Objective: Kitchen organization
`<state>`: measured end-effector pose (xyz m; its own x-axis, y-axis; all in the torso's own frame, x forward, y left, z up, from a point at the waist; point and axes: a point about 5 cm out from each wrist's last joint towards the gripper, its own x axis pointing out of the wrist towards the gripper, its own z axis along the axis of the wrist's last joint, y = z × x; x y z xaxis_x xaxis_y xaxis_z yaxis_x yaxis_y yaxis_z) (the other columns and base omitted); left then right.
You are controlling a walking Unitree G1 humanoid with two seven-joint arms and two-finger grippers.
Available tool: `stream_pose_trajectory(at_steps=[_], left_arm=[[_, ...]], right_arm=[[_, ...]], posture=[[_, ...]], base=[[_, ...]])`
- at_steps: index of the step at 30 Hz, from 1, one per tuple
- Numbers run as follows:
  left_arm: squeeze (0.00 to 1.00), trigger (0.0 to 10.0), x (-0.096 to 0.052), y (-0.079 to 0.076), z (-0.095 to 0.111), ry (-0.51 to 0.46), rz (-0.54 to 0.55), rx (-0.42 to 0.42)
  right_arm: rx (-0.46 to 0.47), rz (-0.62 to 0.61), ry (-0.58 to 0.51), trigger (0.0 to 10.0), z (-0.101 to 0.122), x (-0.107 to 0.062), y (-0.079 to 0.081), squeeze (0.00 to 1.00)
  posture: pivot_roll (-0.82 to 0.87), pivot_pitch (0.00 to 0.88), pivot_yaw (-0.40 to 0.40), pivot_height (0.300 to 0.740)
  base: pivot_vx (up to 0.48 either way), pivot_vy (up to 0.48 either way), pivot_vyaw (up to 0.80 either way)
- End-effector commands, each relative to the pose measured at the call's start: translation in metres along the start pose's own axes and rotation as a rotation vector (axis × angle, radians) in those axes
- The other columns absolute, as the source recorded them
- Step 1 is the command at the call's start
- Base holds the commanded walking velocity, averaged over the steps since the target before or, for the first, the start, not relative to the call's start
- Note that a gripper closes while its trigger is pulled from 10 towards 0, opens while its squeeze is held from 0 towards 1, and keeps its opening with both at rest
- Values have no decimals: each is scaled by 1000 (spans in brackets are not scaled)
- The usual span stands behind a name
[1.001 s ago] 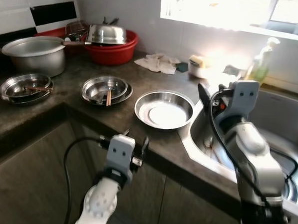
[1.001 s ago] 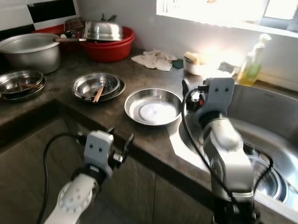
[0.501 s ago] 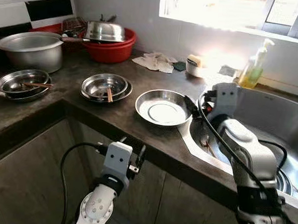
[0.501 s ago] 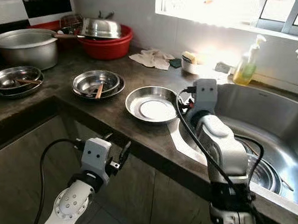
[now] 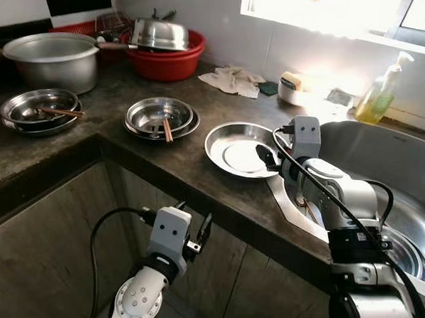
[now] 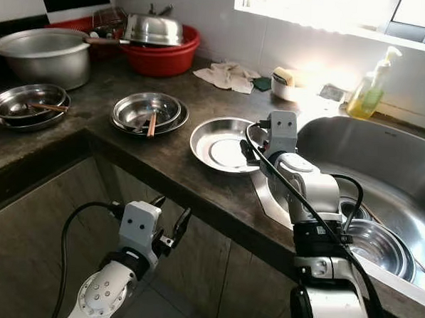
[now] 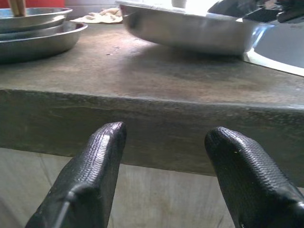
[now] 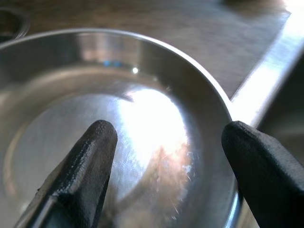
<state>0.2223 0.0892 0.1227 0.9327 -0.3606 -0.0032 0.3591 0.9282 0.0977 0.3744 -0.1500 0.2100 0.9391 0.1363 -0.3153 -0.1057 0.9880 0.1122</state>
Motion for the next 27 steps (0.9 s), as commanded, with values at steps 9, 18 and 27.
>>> stream_pose_trajectory(at_steps=[9, 18, 27], left_arm=[[0, 10000, -1, -3, 2, 3, -7, -10], [0, 10000, 0, -4, 2, 2, -14, -12], [0, 10000, 1, -4, 3, 2, -15, -9]], right_arm=[[64, -27, -74, 10000, 19, 3, -8, 0], [62, -97, -140, 10000, 32, 1, -21, 0], [36, -84, 35, 10000, 11, 5, -21, 0]], posture=[[119, 46, -93, 740], [116, 48, -92, 740], [116, 49, -91, 740]], base=[[0, 0, 0], [0, 0, 0], [0, 0, 0]])
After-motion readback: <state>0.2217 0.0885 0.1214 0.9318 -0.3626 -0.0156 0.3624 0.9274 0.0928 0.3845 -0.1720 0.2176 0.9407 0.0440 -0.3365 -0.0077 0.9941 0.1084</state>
